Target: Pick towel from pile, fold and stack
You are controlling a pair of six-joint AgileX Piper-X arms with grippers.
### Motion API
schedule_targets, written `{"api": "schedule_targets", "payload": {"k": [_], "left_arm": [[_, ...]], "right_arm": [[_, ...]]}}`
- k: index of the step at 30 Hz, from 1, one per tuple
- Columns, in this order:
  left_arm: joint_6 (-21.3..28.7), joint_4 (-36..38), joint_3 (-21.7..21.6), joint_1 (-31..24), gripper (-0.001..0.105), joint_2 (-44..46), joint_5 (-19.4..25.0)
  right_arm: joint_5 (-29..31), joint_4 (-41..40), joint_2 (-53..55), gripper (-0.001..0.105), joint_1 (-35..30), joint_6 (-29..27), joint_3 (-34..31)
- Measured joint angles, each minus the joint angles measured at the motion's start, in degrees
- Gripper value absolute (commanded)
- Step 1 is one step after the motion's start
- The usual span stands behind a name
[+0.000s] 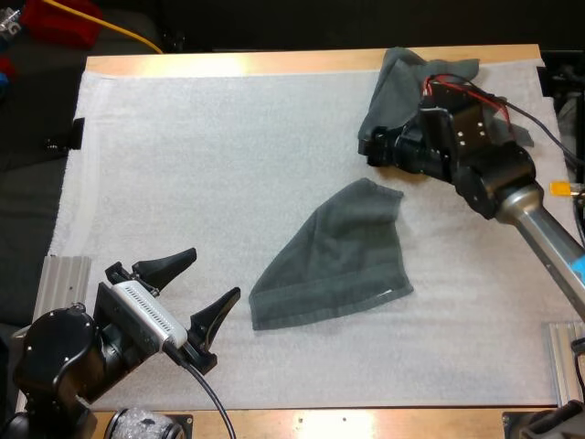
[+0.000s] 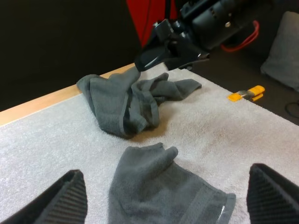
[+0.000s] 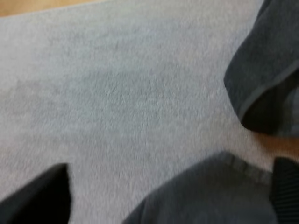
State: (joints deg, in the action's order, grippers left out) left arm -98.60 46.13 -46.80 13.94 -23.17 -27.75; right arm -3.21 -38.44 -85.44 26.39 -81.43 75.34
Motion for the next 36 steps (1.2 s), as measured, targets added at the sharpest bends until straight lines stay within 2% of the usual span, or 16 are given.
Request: {"api": "schedule_targets", "payload": {"k": [4,9,20,23,27,36], "left_arm": [[0.0,0.0,0.0,0.0,0.068,0.0,0.0],[0.0,0.0,0.0,0.0,0.068,0.0,0.0],[0.0,1.32,0.0,0.0,0.068,0.0,0.0],[0.0,5.28,0.0,0.0,0.068,0.0,0.0],[0.0,11.54,0.0,0.0,0.068,0.0,0.0],[0.0,24.36,0.0,0.0,0.068,0.0,0.0]], "right_arm": [[0.0,-5.38,3.46,0.074,0.0,-3.13,0.0],[-0.2,-14.64,7.77,0.074,0.0,-6.48,0.0],[-1.67,-31.44,17.17,0.074,0.78,-6.78,-0.35],[-1.67,-32.14,20.33,0.074,2.46,-6.28,-2.61],[-1.67,-31.96,24.57,0.074,5.37,-2.31,-8.12],[-1.72,-23.28,28.36,0.074,7.33,5.87,-22.93]]}}
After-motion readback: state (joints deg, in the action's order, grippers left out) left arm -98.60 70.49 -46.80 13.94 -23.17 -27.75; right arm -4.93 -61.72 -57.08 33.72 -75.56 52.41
